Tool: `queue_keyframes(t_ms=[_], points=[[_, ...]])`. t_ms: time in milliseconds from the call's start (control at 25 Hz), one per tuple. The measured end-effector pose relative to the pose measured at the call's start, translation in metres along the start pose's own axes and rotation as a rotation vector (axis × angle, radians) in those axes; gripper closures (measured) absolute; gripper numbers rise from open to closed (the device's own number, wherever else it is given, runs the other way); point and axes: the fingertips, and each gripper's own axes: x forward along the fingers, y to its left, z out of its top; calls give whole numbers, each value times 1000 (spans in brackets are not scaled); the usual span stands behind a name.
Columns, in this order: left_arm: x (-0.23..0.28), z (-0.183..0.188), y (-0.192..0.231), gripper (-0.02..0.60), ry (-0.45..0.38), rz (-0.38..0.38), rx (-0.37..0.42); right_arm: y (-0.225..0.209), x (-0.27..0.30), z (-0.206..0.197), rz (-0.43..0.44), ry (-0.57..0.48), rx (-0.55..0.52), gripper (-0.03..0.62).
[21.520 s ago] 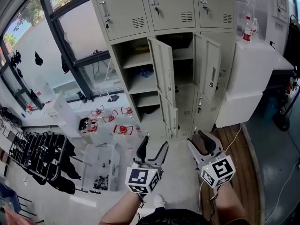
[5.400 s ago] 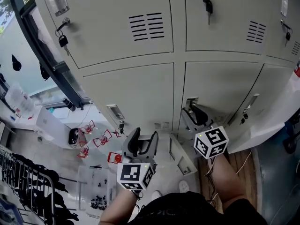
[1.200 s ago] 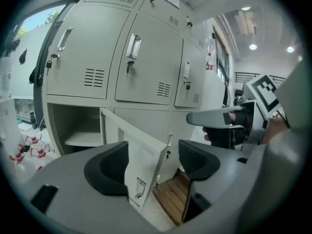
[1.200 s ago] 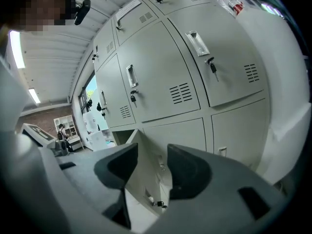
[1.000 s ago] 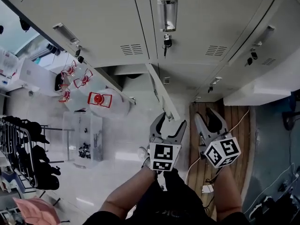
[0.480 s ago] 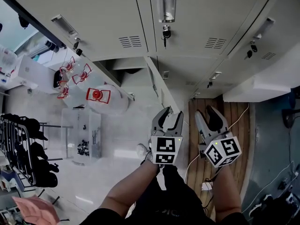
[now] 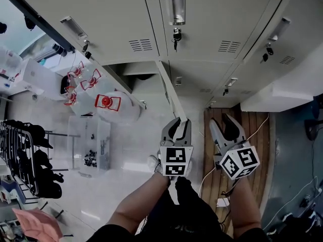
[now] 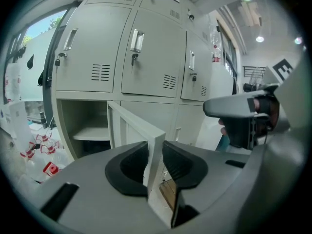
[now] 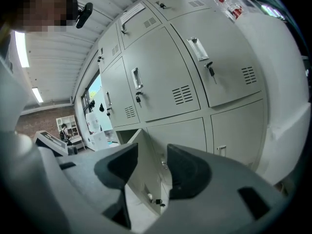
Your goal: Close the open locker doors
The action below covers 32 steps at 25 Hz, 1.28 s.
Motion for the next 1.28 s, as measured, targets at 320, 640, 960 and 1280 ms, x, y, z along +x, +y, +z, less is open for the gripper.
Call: queue_keyframes(t_ms=[320, 640, 960, 1280], points=[[-23, -8, 27, 485, 4, 87, -14, 22, 18, 2, 79, 4, -7, 421], [-43, -14, 58, 488, 18, 184, -50, 54, 42, 5, 179, 28, -16, 421], [-60, -18, 96, 492, 52, 306, -81, 82, 57, 20, 270, 31, -40, 420], [-71, -18, 129, 486, 52, 388, -98, 107, 66, 25, 339, 40, -71, 420]])
